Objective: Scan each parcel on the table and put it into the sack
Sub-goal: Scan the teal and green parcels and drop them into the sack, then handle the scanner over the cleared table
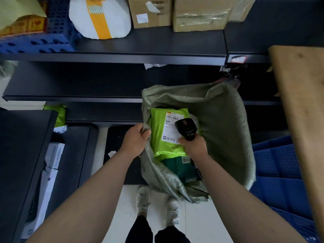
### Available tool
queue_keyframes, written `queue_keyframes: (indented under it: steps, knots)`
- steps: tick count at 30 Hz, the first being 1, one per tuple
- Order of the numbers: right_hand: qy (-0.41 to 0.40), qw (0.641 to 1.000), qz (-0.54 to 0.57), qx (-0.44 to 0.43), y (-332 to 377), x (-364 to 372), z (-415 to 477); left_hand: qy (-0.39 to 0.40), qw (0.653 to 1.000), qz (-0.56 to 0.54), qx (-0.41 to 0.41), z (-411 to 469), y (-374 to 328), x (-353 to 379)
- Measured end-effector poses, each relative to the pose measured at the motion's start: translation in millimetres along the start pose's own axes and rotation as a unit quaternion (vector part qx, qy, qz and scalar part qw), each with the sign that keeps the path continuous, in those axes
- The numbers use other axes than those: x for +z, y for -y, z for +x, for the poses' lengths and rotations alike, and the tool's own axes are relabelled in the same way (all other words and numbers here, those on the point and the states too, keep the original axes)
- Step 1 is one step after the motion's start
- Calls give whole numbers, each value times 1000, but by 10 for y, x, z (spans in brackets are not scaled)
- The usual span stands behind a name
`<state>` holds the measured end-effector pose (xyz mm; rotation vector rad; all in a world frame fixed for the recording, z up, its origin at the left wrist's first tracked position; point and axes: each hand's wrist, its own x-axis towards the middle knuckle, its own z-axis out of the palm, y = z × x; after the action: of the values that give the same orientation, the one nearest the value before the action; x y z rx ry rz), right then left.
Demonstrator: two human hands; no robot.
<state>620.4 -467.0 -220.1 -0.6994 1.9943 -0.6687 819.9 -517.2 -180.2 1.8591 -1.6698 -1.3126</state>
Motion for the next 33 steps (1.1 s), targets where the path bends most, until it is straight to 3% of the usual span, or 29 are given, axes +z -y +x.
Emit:
queue_keyframes:
  steps: [4, 7, 12, 20, 26, 33]
  knots:
    - [-3, 1000, -11, -10, 78, -195, -256, 21, 999, 25, 13, -198, -33, -64]
    - [-16, 1000, -8, -20, 142, -421, -585, 57, 992, 103, 54, -430, -139, -164]
    - [-45, 998, 16, -28, 139, -798, -1293, 45, 947, 276, 158, -870, -517, -268]
    - [-137, 990, 23, -39, -261, -1497, -2846, 59, 886, 317, 334, -2059, -1121, -73]
    - [-164, 986, 36, 11, -831, -2241, -3697, 108, 847, 324, 408, -2790, -1460, 495]
    - [-217, 974, 40, 47, -1656, -3412, -4032, 200, 814, 311, 447, -3442, -2011, 1749]
